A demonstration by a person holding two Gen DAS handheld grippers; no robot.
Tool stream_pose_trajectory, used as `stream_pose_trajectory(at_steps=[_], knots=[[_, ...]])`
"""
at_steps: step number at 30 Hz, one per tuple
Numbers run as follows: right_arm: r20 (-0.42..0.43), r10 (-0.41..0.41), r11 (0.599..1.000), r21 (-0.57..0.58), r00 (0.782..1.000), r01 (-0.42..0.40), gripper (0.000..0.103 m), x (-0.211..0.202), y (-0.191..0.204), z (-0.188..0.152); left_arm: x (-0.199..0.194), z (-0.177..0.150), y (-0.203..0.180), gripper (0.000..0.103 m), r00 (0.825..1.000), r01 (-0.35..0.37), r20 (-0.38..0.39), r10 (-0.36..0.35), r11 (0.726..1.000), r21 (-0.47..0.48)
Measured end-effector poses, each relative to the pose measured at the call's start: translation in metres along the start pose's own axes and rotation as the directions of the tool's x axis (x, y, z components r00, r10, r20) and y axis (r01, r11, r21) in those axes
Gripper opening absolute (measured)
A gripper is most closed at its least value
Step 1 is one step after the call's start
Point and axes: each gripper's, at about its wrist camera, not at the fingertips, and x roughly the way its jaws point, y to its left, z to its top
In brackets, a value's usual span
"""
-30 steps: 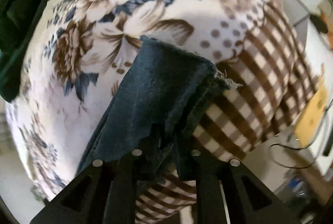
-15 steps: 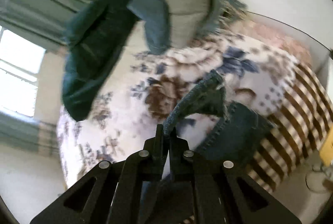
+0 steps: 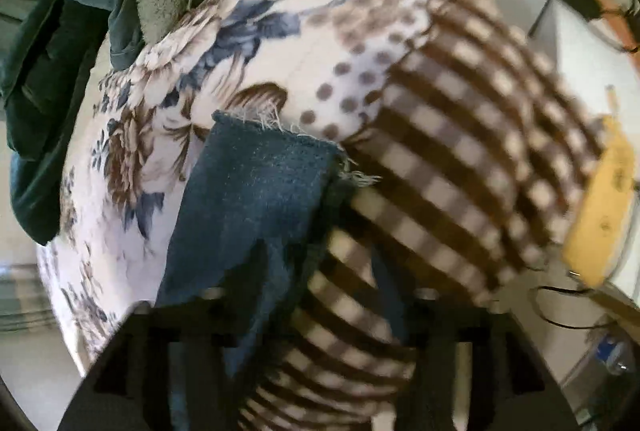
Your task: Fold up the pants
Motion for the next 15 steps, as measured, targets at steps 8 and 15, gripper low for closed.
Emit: stream_pose_trajectory(at_steps=[8,15], knots=[[-0.219,0.02,0.965,-0.252,0.976,-0.077,0.06,-0.009,0.126,-0.133,-0.067,-0.012,0.123,0.103,0.996,-0.027,0.074,0.043,0.979,-0.203],[-0.508,0.093,0.932,-0.259,0.856,-0.255,0.06,0.046,0.215,-0.315,-0.068,-0.001,0.26,0.103,0.987,-0.04,0.12,0.102,0.899,-0.435]])
